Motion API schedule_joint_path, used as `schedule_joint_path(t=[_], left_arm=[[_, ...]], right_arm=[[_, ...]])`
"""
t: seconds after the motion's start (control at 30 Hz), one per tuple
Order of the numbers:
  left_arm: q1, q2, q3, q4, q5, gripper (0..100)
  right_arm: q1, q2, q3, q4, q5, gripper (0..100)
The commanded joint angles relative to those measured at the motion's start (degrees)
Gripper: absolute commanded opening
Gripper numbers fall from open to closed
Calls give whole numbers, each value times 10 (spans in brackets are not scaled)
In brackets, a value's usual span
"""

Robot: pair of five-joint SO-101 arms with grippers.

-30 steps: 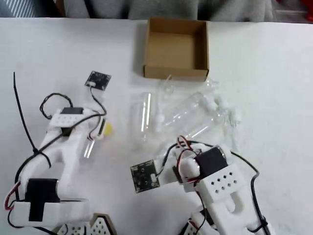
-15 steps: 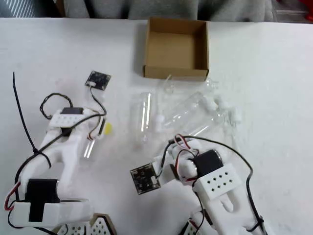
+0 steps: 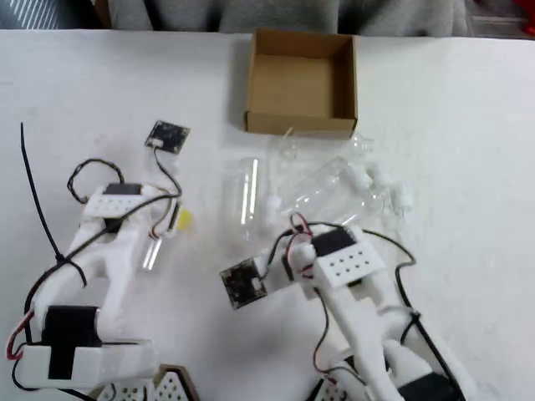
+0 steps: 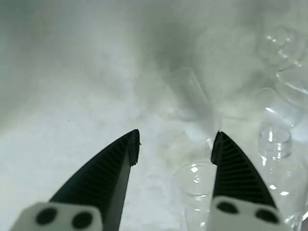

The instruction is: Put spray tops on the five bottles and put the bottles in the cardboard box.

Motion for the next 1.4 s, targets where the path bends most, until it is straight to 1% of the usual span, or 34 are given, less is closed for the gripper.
schedule_joint_path(t=[0.0,0.17,0.3,0.47,0.77,0.83,0.93,1.07,1.2,1.27,1.37], left_arm=[[8,-27,-2,-15,-6,54],[8,-27,-2,-16,-7,54],[8,-27,-2,-16,-7,54],[8,-27,-2,-16,-7,54],[6,-27,-3,-16,-7,54],[6,-27,-3,-16,-7,54],[6,-27,-3,-16,-7,54],[5,-27,-3,-16,-7,54],[5,-27,-3,-16,-7,54],[5,-27,-3,-16,-7,54],[5,-27,-3,-16,-7,54]], right_arm=[[11,59,-60,-7,16,171],[9,91,-84,-7,15,190],[10,98,-87,-8,15,190],[13,100,-82,-35,15,189],[12,100,-82,-36,14,187],[9,107,-82,-49,4,187],[-6,144,-83,-99,-45,187],[-5,192,-87,-117,-44,187],[-5,199,-87,-117,-32,187],[-7,200,-87,-122,-33,170],[-7,203,-86,-153,-34,77]])
